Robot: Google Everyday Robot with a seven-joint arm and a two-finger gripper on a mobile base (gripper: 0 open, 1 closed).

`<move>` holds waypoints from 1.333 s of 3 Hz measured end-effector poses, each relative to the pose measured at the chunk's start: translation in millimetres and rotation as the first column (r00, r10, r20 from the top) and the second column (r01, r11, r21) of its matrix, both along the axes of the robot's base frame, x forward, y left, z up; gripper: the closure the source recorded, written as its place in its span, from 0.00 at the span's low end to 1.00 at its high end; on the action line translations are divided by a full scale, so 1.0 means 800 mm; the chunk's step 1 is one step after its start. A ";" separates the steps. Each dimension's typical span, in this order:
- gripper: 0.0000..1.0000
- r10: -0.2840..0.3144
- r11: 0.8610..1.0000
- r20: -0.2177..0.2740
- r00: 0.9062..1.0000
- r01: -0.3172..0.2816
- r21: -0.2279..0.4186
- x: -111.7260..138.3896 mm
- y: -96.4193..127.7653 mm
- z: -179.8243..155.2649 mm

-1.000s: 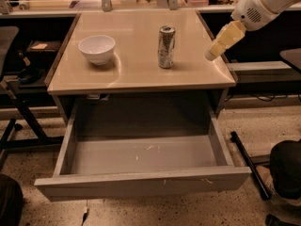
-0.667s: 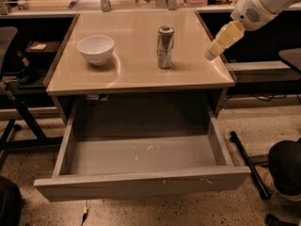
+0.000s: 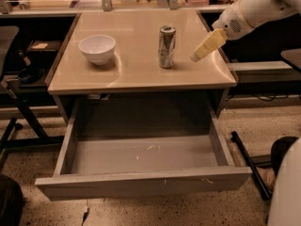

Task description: Place redbull can into top drawer

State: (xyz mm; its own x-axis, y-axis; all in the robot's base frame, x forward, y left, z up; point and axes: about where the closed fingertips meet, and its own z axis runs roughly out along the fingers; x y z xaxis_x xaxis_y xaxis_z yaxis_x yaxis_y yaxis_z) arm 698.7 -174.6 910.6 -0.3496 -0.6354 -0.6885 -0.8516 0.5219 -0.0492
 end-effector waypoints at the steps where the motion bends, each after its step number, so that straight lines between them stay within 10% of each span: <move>1: 0.00 0.008 0.998 -0.023 1.000 -0.006 0.066 0.031 0.022 -0.023; 4: 0.00 0.094 0.983 0.001 0.996 -0.093 0.160 0.054 0.070 -0.044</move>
Offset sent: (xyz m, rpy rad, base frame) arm 0.0210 0.0150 -0.0159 0.0558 0.0191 0.0064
